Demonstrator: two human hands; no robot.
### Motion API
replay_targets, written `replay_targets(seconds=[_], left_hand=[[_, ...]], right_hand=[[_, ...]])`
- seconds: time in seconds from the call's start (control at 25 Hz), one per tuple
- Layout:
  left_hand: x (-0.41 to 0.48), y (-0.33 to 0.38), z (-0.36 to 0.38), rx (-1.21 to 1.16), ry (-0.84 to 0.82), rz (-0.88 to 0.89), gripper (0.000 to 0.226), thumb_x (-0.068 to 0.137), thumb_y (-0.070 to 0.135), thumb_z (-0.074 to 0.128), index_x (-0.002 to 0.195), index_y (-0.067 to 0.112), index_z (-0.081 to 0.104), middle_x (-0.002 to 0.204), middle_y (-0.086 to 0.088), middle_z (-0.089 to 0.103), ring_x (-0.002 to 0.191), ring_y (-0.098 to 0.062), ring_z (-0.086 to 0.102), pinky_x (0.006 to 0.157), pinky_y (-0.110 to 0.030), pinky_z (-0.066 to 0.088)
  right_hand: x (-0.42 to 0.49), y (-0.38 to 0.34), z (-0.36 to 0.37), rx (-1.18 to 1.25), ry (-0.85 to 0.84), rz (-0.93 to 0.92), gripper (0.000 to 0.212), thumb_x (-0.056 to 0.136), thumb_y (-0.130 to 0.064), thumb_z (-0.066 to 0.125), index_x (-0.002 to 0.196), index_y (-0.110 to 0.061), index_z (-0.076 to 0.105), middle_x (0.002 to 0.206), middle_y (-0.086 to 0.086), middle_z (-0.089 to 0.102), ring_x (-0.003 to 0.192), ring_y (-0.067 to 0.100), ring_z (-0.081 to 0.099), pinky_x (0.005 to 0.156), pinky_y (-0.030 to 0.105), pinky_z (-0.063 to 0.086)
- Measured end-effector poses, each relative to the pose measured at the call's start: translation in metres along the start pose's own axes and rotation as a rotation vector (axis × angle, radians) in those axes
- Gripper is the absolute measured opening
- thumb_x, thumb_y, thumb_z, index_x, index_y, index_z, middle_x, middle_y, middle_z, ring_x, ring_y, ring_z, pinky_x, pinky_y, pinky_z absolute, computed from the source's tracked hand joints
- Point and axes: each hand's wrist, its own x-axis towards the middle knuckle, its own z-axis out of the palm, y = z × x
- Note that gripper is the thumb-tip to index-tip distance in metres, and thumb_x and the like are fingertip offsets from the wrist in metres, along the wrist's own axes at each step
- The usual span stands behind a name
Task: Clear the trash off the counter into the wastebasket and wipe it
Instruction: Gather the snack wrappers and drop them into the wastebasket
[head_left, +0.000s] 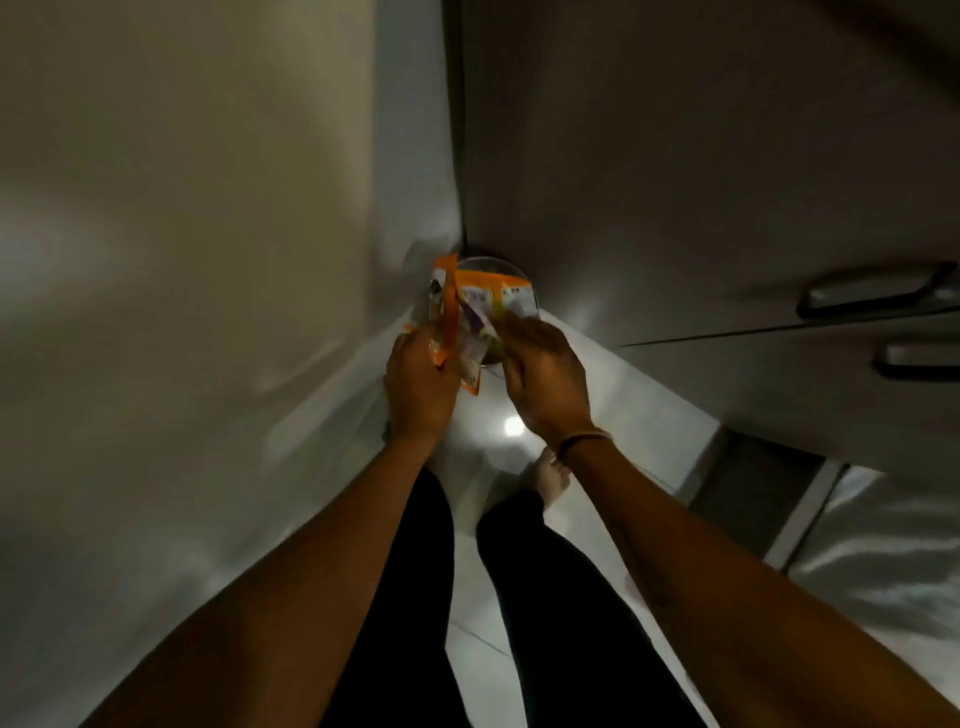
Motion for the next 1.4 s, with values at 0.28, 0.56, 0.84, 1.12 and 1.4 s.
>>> replay_targets(seconds=[0.28,0.56,0.84,1.12,1.4], left_hand=[[0.114,-0.076,0.106,0.406,-0.297,0.214,0.070,0.105,0.044,0.053,0.166,0.028,0.023,0.164,-0.025,0.036,0.139,-0.044,0.052,0.108,-0.051,0.050],[0.120,-0.068,0.082,0.297,-0.329,0.141,0.058,0.107,0.036,0.052,0.159,0.020,0.032,0.137,-0.020,0.065,0.118,-0.039,0.066,0.093,-0.046,0.051],[0.015,0.014,-0.008,0.336,-0.161,0.393,0.083,0.095,0.022,0.074,0.164,0.018,0.029,0.164,-0.019,0.042,0.149,-0.039,0.045,0.116,-0.051,0.049],[-0.026,0.163,-0.093,0.434,0.046,0.723,0.099,0.094,0.042,0.073,0.168,0.012,0.014,0.176,-0.018,0.007,0.164,-0.034,0.006,0.131,-0.052,0.022],[-0.050,0.244,-0.177,0.402,0.314,0.818,0.080,0.109,0.049,0.038,0.168,0.014,-0.004,0.177,-0.015,-0.007,0.165,-0.030,-0.006,0.134,-0.045,0.001]], right_hand=[[0.111,0.079,0.112,0.249,-0.140,0.320,0.039,0.114,-0.031,0.042,0.143,-0.012,0.060,0.140,0.016,0.067,0.129,0.035,0.064,0.112,0.051,0.053],[0.113,0.076,0.083,0.386,0.026,0.383,0.041,0.112,-0.041,0.044,0.124,-0.010,0.067,0.118,0.017,0.075,0.113,0.034,0.072,0.102,0.053,0.059],[0.014,0.008,-0.025,0.007,0.122,0.178,0.060,0.110,-0.036,0.047,0.166,-0.027,0.027,0.174,-0.002,0.030,0.162,0.019,0.028,0.129,0.032,0.033],[-0.018,-0.096,-0.175,-0.042,0.506,-0.059,0.053,0.109,-0.026,0.056,0.158,-0.014,0.044,0.167,0.006,0.044,0.159,0.022,0.036,0.130,0.037,0.030],[-0.053,-0.176,-0.277,-0.129,0.811,-0.269,0.045,0.106,-0.022,0.058,0.150,-0.009,0.057,0.157,0.013,0.056,0.150,0.032,0.049,0.126,0.044,0.038]])
